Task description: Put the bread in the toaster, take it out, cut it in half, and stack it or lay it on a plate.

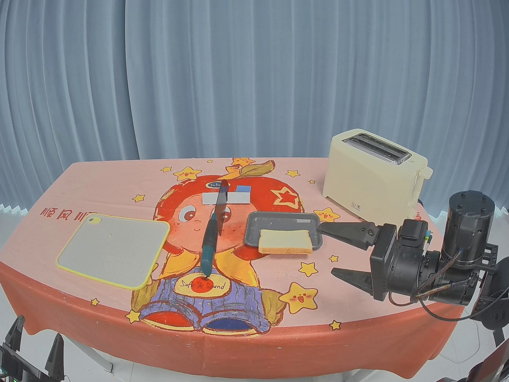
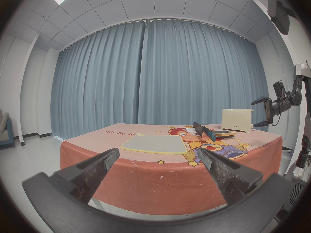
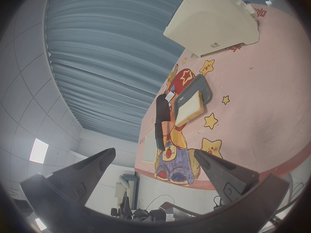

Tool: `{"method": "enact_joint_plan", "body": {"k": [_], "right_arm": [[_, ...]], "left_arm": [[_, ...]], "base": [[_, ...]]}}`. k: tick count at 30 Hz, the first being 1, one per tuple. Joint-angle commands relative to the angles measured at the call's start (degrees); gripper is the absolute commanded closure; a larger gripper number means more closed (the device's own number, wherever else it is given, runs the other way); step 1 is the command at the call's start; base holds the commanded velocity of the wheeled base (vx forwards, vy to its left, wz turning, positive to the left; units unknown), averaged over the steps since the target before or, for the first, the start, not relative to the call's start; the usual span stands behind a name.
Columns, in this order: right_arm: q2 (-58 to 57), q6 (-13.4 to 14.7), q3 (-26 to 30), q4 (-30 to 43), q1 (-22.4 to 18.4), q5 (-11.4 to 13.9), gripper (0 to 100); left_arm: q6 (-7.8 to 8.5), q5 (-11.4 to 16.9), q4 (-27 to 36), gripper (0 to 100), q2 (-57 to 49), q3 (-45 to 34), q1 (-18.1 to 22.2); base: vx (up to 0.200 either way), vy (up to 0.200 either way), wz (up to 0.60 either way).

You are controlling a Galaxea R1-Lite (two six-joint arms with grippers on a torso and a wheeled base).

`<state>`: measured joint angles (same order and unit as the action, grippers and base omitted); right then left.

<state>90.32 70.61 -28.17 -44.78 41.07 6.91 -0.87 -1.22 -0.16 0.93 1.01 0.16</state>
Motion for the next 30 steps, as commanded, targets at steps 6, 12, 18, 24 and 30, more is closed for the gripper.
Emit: {"method": "enact_joint_plan", "body": {"k": [6,12,18,24,30], "right_arm": [[3.72,-0.12,-0.74,-0.14,-0.03,0.38,0],[7.68,0.94,-1.62,-4.27,-0.29,0.65,0],[14.09,5.15,-2.24,-12.62,-0.46,0.82,0],[19.72,5.68,-3.64,-17.01,-0.46,0.91,0],[19.63,7.79,-5.84,-16.22,-0.73,1.35,0]], "left_arm": [[-0.01,-0.1,-0.02,0,-0.31,-1.01,0.02],[-0.01,-0.01,-0.02,0,-0.31,-1.01,0.02],[-0.01,-0.01,-0.02,0,-0.31,-1.01,0.02],[-0.01,-0.01,-0.02,0,-0.31,-1.01,0.02],[-0.01,-0.01,-0.02,0,-0.31,-1.01,0.02]], "base": [[0.0,0.0,0.0],[0.0,0.0,0.0],[0.0,0.0,0.0],[0.0,0.0,0.0],[0.0,0.0,0.0]]}}
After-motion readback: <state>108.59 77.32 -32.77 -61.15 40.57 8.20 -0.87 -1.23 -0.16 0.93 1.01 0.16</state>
